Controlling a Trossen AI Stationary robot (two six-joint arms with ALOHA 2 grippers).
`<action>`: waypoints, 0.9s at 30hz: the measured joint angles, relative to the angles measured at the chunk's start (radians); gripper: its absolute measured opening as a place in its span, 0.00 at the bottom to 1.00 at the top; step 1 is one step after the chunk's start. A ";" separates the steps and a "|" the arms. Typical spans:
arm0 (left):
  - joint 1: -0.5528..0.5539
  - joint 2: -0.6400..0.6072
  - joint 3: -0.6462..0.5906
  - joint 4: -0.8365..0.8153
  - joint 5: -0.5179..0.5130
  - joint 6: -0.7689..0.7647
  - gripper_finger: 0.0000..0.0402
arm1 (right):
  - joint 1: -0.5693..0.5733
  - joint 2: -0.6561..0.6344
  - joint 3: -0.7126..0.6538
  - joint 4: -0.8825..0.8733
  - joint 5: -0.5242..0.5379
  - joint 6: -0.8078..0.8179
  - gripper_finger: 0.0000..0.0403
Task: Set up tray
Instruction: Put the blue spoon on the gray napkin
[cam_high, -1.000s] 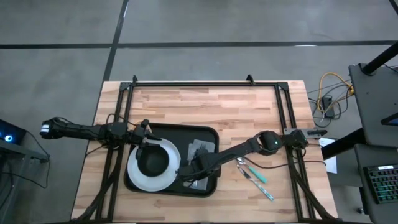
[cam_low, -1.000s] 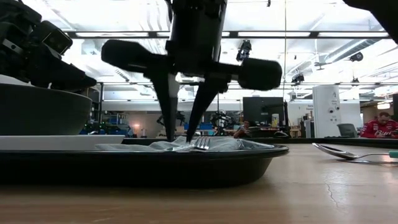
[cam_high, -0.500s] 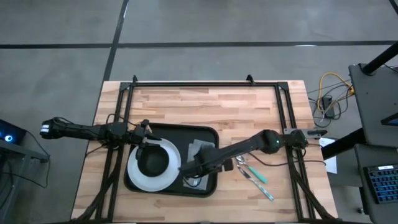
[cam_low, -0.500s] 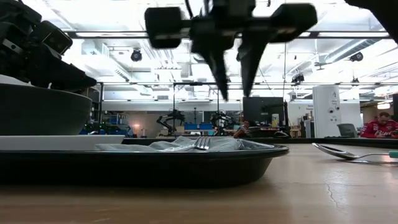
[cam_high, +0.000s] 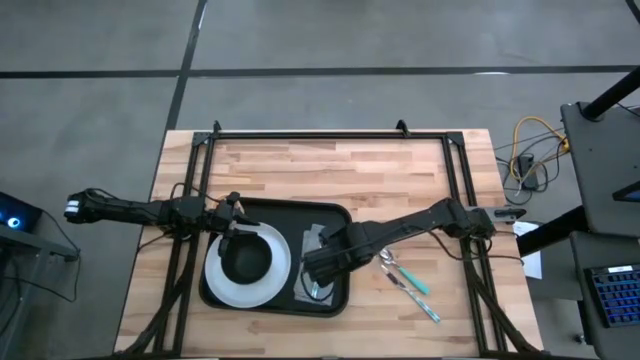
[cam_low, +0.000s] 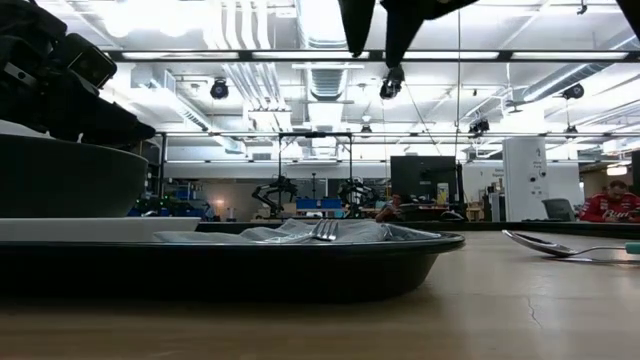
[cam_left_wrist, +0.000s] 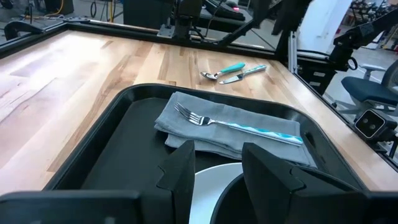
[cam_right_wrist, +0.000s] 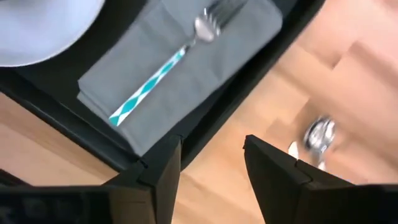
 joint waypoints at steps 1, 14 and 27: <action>0.000 0.000 0.000 0.000 0.000 0.000 0.29 | 0.000 -0.005 0.000 0.000 0.016 -0.027 0.41; 0.000 0.000 0.000 0.000 0.000 0.000 0.29 | 0.003 -0.009 -0.004 0.000 0.076 -0.227 0.36; 0.000 0.000 0.000 0.002 0.000 -0.108 0.29 | 0.061 -0.065 -0.149 0.000 0.070 -0.231 0.32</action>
